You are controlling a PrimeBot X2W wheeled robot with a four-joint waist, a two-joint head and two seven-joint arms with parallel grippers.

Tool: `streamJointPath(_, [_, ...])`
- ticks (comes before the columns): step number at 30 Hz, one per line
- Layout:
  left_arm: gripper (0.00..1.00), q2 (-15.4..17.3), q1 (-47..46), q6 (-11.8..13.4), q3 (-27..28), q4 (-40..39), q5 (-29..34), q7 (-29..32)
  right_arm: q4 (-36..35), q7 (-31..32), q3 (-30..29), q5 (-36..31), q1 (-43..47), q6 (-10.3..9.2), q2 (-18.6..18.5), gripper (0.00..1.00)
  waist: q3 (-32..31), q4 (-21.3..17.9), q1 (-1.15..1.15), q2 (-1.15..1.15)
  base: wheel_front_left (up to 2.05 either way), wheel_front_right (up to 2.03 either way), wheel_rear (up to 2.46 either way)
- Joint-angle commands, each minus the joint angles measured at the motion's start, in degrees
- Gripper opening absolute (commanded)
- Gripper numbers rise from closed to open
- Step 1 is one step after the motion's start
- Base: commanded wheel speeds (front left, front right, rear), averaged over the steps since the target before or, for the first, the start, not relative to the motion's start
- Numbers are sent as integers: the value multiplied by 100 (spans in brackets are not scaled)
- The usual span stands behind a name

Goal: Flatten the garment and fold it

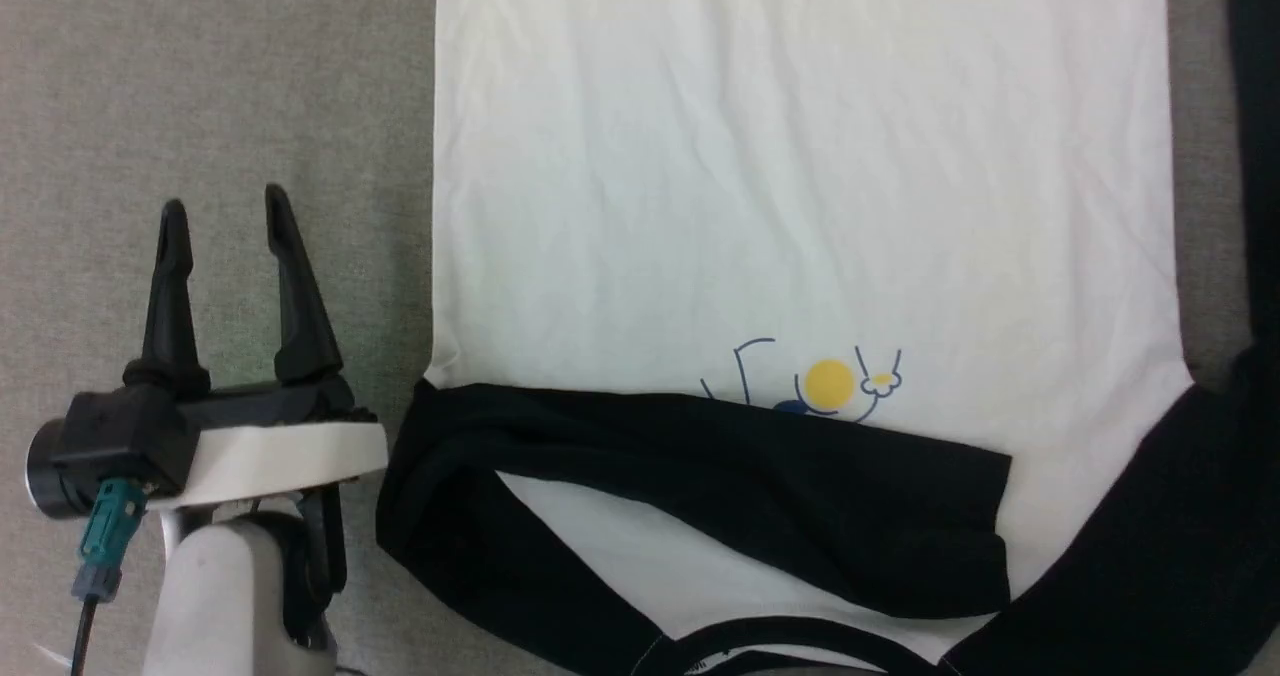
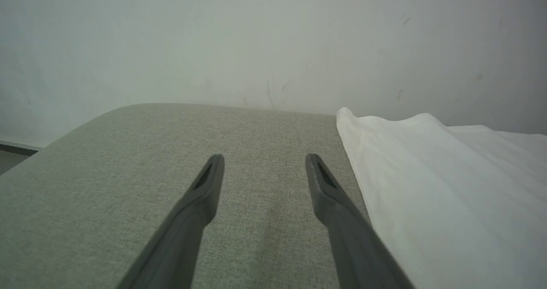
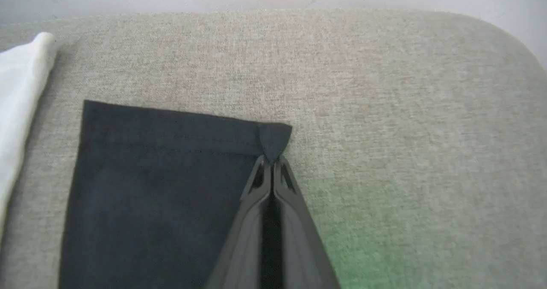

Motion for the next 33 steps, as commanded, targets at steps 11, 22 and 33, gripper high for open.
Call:
streamJointPath(11, [100,-40,809,-136,305,323,127,-27,-1231,-773,-272,559,1700,-8,-20,0,-1538,-574,0,0,0,0,0])
streamJointPath(22, [100,-21,1457,-125,451,353,77,-27,-4172,1,-87,571,3194,-8,650,0,-2350,-953,0,0,0,0,0])
streamJointPath(33, [100,6,1599,-138,361,321,49,36,-6226,838,1753,821,3396,-8,788,0,-2566,-930,0,0,0,0,0])
